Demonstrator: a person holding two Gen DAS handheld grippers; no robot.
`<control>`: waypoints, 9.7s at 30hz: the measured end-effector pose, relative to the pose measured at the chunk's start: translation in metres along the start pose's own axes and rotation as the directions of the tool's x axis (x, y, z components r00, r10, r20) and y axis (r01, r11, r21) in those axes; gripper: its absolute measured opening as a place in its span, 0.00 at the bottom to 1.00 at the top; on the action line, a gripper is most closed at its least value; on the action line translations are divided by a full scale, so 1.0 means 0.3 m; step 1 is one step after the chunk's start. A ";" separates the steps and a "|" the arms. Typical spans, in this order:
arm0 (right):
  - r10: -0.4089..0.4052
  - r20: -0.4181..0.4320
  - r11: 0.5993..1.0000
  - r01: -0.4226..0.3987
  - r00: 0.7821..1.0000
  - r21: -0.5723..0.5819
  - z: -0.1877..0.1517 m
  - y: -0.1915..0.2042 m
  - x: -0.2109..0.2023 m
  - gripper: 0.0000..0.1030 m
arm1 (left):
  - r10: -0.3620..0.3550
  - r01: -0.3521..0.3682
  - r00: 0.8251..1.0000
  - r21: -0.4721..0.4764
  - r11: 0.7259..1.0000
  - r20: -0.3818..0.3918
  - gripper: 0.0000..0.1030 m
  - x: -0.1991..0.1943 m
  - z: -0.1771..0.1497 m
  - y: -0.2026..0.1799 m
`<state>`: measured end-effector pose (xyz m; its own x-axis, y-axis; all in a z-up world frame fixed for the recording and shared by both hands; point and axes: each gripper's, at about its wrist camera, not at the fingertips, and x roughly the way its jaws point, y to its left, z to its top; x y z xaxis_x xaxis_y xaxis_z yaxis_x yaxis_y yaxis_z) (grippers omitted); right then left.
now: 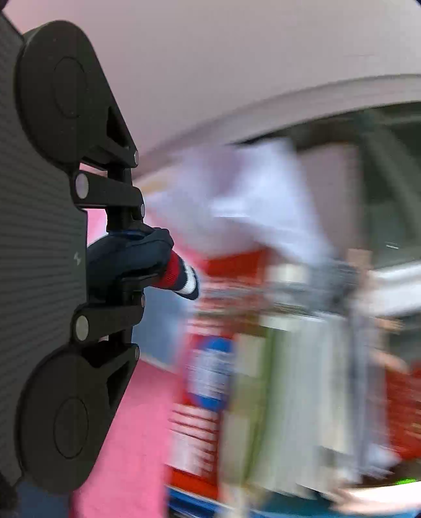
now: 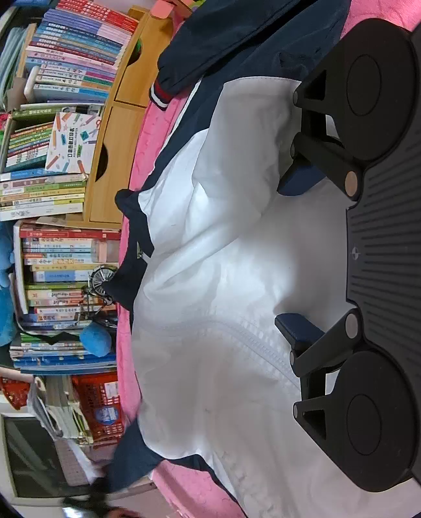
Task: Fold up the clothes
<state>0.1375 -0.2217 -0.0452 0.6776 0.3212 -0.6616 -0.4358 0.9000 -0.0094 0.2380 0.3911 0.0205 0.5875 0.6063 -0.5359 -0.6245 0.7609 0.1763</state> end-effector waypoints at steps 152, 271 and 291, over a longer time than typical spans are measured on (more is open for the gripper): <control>0.174 0.177 0.820 -0.044 0.969 -0.570 -0.433 0.419 -0.645 0.98 | -0.618 0.621 0.770 0.406 0.671 -0.156 0.85 -1.226 -0.701 -0.437; -0.741 -0.077 0.583 0.696 0.667 0.419 -0.008 -0.973 -0.347 0.06 | -0.724 0.746 0.655 0.341 0.572 -0.218 1.00 -0.784 -0.489 -0.910; -0.032 0.200 0.997 0.019 0.979 0.069 0.323 -0.336 0.151 0.96 | -0.713 0.758 0.649 0.298 0.580 -0.265 1.00 -0.789 -0.409 -0.855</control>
<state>0.2695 -0.2692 -0.0015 0.7962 0.3444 -0.4974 -0.3810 0.9241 0.0301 0.1961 0.0240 0.0009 0.6902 -0.2100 -0.6925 0.2368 0.9698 -0.0581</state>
